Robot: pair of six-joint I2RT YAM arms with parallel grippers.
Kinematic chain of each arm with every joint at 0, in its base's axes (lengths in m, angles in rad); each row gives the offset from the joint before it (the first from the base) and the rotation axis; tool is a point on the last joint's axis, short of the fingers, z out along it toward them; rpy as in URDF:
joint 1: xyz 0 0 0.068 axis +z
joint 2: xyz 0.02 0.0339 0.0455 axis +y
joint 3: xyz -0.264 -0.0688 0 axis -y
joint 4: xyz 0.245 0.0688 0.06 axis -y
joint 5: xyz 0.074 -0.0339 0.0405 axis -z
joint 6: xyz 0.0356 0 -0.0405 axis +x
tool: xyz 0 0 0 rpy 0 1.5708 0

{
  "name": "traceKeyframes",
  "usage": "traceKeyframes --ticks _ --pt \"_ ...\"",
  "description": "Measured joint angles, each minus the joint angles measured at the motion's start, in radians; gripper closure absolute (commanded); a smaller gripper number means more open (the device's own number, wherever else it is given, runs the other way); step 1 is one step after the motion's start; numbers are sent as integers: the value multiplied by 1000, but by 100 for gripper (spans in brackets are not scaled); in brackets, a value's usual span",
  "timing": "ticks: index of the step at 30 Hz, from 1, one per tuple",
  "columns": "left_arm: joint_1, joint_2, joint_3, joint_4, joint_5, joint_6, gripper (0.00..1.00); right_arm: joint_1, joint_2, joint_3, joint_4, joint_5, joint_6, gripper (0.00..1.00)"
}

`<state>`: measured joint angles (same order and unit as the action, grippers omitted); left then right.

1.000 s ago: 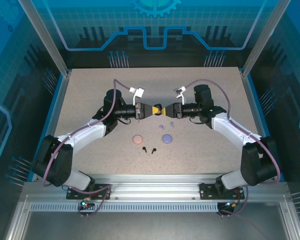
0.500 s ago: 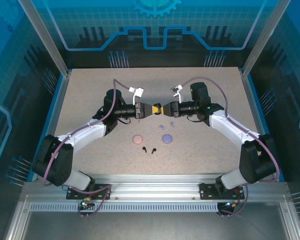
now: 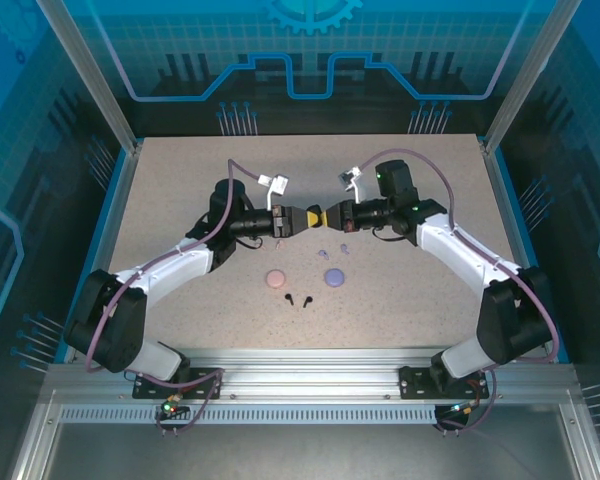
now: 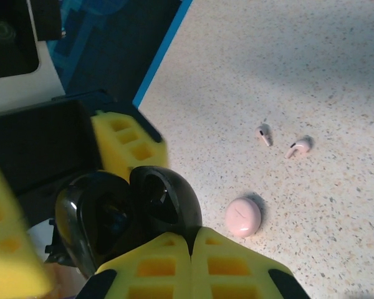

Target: Insert the wireless bluetooth earbuds into the charging case

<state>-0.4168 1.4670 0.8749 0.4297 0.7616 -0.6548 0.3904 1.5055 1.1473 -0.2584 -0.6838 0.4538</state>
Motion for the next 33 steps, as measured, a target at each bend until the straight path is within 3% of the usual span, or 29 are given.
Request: traceKeyframes --ticks 2,5,12,14,17,21,27,33 --pt "4 -1 8 -37 -17 16 12 0 17 47 -54 37 -25 100" --pt "19 -6 34 -106 -29 60 5 -3 41 109 -126 79 -75 100" --pt "56 -20 219 -384 -23 254 4 -18 84 243 -286 150 -278 100" --pt "61 -9 291 -475 1 321 7 -18 88 265 -321 161 -350 100" --pt "63 47 426 -637 57 443 23 -18 89 280 -370 163 -445 100" --pt "64 150 575 -872 122 599 36 -18 94 290 -434 161 -542 100" --pt "64 248 668 -1133 167 758 44 -18 94 297 -505 159 -614 100" --pt "63 332 766 -1281 228 847 48 -4 94 335 -546 157 -643 100"
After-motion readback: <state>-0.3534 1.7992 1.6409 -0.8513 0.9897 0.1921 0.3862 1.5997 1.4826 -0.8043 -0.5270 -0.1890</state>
